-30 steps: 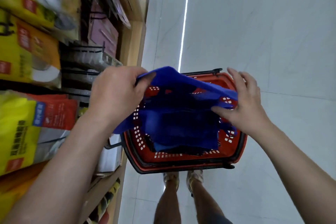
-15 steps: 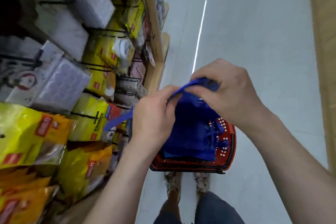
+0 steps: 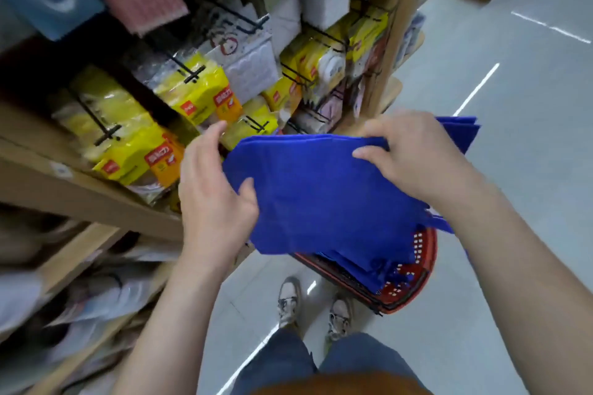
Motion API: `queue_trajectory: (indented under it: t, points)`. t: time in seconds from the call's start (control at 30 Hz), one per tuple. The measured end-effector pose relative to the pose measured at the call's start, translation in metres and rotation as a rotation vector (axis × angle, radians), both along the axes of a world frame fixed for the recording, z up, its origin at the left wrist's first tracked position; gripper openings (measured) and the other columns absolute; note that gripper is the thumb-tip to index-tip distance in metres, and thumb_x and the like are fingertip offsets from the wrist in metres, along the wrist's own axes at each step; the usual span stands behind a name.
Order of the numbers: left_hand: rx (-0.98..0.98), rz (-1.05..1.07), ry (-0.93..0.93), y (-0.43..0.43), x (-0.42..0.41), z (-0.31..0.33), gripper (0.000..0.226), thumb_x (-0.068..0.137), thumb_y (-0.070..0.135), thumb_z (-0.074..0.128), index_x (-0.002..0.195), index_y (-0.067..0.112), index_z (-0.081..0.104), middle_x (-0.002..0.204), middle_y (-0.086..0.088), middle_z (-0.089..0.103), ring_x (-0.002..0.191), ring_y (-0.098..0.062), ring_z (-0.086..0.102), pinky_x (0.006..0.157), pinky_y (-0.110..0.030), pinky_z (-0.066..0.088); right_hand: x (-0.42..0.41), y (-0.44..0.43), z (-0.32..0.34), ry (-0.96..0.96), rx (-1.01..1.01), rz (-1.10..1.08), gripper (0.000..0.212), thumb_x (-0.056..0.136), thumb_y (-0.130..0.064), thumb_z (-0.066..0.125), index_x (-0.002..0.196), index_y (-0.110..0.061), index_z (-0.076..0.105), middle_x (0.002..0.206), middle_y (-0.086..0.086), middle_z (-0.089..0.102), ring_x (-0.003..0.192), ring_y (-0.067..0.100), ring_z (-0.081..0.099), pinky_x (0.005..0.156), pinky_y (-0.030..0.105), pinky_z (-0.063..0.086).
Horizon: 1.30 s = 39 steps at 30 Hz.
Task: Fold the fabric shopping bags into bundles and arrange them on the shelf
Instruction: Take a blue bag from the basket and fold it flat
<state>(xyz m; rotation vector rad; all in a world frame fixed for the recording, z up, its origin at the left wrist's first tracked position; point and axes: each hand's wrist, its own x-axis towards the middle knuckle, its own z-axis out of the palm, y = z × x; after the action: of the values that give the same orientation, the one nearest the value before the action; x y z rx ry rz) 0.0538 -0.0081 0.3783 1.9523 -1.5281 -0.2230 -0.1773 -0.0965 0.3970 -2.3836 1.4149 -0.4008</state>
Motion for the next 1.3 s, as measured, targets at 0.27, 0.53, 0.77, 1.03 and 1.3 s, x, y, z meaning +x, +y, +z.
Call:
queue_trajectory:
  t: [0.27,0.53,0.77,1.03,1.3]
  points:
    - [0.072,0.076,0.069,0.086,0.027,0.02,0.011,0.089,0.026,0.068,0.099,0.022,0.069,0.079,0.003,0.07,0.077,-0.022,0.061,0.063,-0.033,0.041,0.134,0.062,0.036,-0.073,-0.169,0.637,0.021,0.084,-0.02,0.074,0.103,-0.014,0.067,0.101,0.005,0.06,0.102,0.026,0.052,0.08,0.044,0.05]
    - [-0.056,0.405,0.096,0.252,0.132,0.062,0.04,0.083,-0.001,0.066,0.078,0.039,0.062,0.071,0.041,0.057,0.07,0.02,0.052,0.065,-0.002,0.035,0.213,0.1,0.026,-0.315,-0.002,0.469,0.122,0.054,-0.076,0.073,0.154,-0.028,0.021,0.153,0.012,0.027,0.139,0.033,0.029,0.115,0.048,0.028]
    - [0.01,0.433,-0.015,0.414,0.209,0.096,0.034,0.076,0.009,0.059,0.101,0.031,0.061,0.096,0.02,0.065,0.081,0.001,0.06,0.075,-0.019,0.046,0.36,0.208,0.031,-0.274,0.256,0.868,0.107,0.054,-0.073,0.074,0.147,-0.044,0.032,0.148,-0.004,0.04,0.14,0.019,0.031,0.117,0.041,0.026]
    - [0.148,1.012,-0.416,0.577,0.282,0.103,0.037,0.082,0.017,0.07,0.118,0.019,0.06,0.11,-0.008,0.062,0.104,-0.035,0.054,0.084,-0.048,0.044,0.472,0.397,0.043,-0.534,0.325,0.983,0.018,0.091,-0.024,0.064,0.073,-0.027,0.065,0.061,-0.016,0.059,0.059,-0.001,0.045,0.06,0.03,0.039]
    - [0.023,1.197,-0.336,0.62,0.311,0.13,0.037,0.088,0.041,0.067,0.12,0.027,0.056,0.1,-0.001,0.068,0.092,-0.031,0.061,0.072,-0.039,0.046,0.545,0.5,0.105,-0.405,-0.099,1.335,0.03,0.09,-0.035,0.051,0.092,-0.013,0.072,0.081,0.003,0.069,0.077,0.022,0.052,0.071,0.042,0.046]
